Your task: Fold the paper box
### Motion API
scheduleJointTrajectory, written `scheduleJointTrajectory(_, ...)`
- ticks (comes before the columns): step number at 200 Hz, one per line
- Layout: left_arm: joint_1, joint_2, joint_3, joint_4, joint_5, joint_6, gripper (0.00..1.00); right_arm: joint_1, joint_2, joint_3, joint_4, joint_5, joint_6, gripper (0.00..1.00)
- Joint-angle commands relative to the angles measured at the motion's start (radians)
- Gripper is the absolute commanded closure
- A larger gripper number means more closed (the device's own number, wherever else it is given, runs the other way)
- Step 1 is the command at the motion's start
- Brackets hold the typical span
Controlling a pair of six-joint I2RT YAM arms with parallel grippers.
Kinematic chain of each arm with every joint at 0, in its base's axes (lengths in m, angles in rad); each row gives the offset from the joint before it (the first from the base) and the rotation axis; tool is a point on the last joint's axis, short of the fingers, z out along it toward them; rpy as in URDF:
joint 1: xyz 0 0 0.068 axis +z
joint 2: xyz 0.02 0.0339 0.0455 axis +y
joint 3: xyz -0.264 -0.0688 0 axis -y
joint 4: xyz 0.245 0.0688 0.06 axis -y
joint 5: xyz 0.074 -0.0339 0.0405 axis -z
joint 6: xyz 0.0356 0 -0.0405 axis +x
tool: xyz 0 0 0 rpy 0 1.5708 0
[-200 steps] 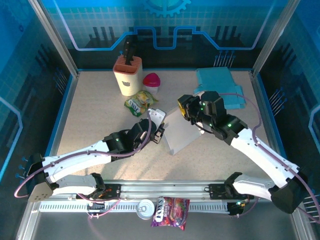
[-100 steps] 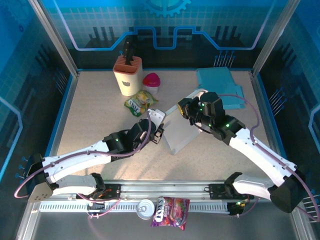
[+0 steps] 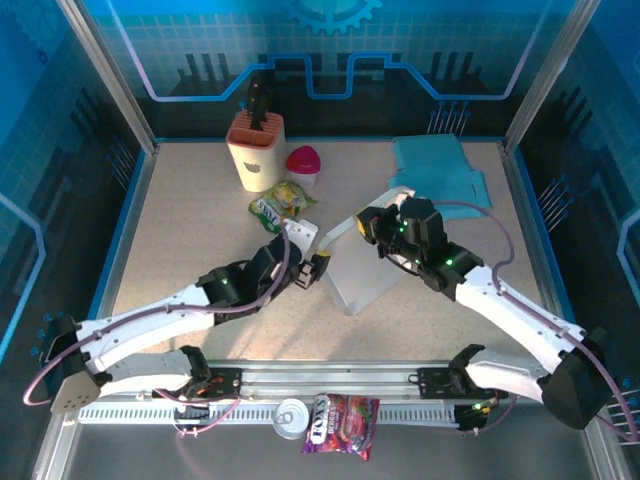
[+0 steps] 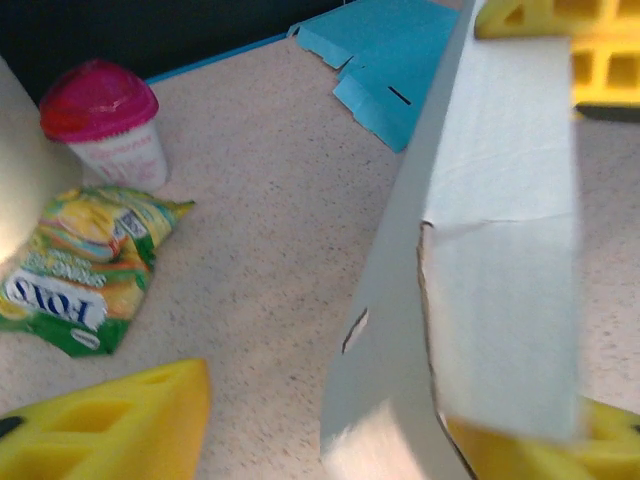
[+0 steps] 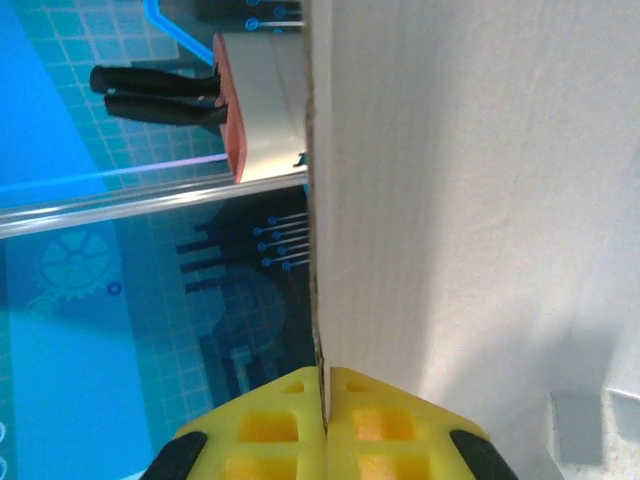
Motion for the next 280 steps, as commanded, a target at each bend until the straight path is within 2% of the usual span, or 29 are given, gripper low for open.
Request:
scheduleJointTrajectory(1, -0.001, -0.086, -0.028, -0.044, 0.027, -0.083, 0.29, 0.014, 0.008, -0.057, 0.165, 0.076, 0.009, 1.0)
scheduleJointTrajectory(30, 0.015, -0.2, -0.074, -0.088, 0.042, -0.173, 0.28, 0.035, 0.058, -0.123, 0.301, 0.099, 0.023, 1.0)
scheduleJointTrajectory(62, 0.081, -0.294, -0.129, -0.147, 0.058, -0.248, 0.33, 0.053, 0.144, -0.158, 0.439, 0.08, 0.034, 1.0)
scheduleJointTrajectory(104, 0.187, -0.334, -0.228, -0.151, 0.112, -0.317, 0.4, 0.089, 0.254, -0.192, 0.599, 0.074, 0.011, 1.0)
scheduleJointTrajectory(132, 0.253, -0.338, -0.294, -0.11, 0.197, -0.344, 0.46, 0.095, 0.281, -0.224, 0.61, 0.058, -0.02, 1.0)
scheduleJointTrajectory(170, 0.294, -0.321, -0.365, -0.042, 0.254, -0.344, 0.58, 0.075, 0.344, -0.29, 0.723, 0.011, -0.039, 1.0)
scheduleJointTrajectory(213, 0.31, -0.251, -0.422, 0.093, 0.314, -0.29, 0.66, 0.066, 0.428, -0.319, 0.837, -0.026, -0.037, 1.0)
scheduleJointTrajectory(245, 0.315, -0.172, -0.455, 0.229, 0.348, -0.233, 0.67, 0.064, 0.455, -0.336, 0.89, -0.036, -0.029, 1.0)
scheduleJointTrajectory(280, 0.318, -0.068, -0.49, 0.408, 0.454, -0.116, 0.65, 0.062, 0.432, -0.349, 0.882, -0.031, -0.036, 1.0)
